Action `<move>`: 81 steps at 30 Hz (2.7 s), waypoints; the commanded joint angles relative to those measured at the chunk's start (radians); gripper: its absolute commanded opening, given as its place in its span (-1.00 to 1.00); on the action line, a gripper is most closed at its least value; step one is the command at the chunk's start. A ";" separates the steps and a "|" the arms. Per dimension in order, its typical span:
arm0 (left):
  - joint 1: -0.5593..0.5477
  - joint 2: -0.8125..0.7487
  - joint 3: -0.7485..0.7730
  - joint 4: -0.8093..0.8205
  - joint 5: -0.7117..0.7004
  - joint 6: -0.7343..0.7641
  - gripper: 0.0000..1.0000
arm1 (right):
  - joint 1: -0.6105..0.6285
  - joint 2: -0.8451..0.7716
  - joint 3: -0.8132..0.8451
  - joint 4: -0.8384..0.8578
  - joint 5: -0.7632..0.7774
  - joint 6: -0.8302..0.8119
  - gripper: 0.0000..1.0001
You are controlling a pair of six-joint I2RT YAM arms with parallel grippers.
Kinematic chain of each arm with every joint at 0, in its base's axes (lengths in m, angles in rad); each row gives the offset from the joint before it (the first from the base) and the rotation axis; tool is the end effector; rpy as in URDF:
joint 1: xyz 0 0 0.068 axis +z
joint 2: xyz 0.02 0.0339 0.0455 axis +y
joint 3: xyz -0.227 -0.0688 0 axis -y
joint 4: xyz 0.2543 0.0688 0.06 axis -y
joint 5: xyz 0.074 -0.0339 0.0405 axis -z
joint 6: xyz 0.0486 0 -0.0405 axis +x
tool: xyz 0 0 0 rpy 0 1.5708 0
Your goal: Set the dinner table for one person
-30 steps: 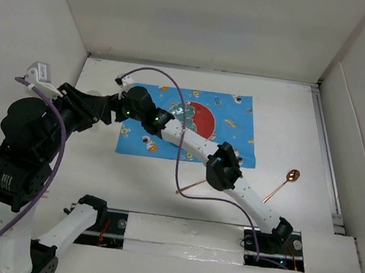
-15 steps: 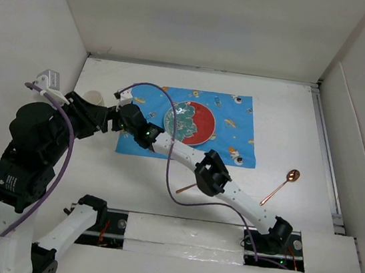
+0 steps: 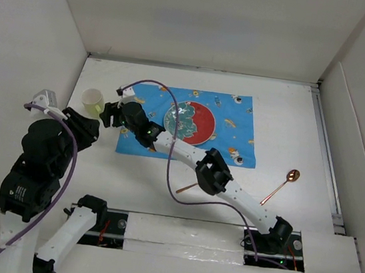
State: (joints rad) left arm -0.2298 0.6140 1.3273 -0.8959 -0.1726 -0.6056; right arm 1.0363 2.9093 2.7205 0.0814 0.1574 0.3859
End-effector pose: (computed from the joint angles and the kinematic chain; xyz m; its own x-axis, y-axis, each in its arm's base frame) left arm 0.1064 -0.0163 0.4339 -0.1795 -0.5339 -0.8262 -0.0514 0.8438 -0.5342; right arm 0.3240 0.5324 0.1639 -0.3406 0.1544 -0.9274 -0.6933 0.6251 0.3587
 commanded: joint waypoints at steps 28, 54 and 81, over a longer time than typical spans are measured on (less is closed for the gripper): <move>0.477 0.798 -0.114 0.479 -0.163 -0.014 -0.04 | -0.280 -1.500 -1.576 0.024 -0.274 -0.001 -0.88; 0.497 1.196 0.069 0.554 -0.108 0.109 -0.28 | -0.280 -1.506 -1.538 -0.077 -0.309 -0.027 -0.75; 0.029 0.822 0.081 0.641 0.329 -0.149 -1.00 | -0.122 -1.213 -1.078 -0.334 -0.129 -0.228 0.54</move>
State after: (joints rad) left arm -0.1696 1.4597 1.4014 -0.3397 0.0925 -0.6636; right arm 0.8993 1.6897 1.5379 -0.2192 -0.0723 0.2306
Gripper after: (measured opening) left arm 0.122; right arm 0.765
